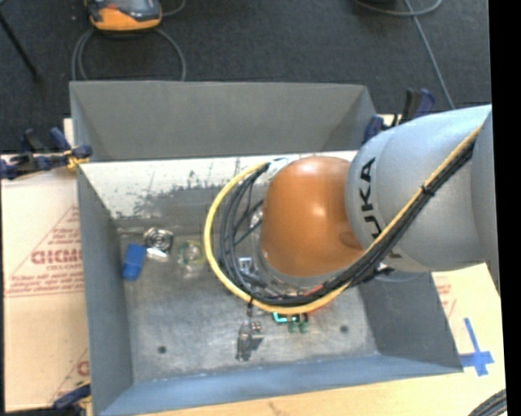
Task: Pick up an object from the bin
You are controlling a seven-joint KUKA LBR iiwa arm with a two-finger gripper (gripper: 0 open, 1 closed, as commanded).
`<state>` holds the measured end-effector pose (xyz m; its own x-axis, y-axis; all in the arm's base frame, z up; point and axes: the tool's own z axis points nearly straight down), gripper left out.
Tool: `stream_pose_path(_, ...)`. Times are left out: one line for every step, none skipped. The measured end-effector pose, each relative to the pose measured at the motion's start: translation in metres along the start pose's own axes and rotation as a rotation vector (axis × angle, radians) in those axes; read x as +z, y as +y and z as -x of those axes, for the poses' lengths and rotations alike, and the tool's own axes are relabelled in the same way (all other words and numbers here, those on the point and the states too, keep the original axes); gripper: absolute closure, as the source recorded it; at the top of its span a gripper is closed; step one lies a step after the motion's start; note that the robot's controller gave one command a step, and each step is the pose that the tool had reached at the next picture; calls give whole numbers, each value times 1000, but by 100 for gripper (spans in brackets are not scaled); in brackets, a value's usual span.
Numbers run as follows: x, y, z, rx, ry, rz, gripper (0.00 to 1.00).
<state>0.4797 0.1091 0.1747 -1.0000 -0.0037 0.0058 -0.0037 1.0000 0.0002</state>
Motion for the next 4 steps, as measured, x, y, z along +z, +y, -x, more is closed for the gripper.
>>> stream_pose_path(7,73,92,85,-15,5,0)
stream_pose_path(65,-22,111,35,-5,-5,0)
stream_pose_path(100,-122,66,11,-13,0,0)
stream_pose_path(97,-119,68,9,-18,1,100)
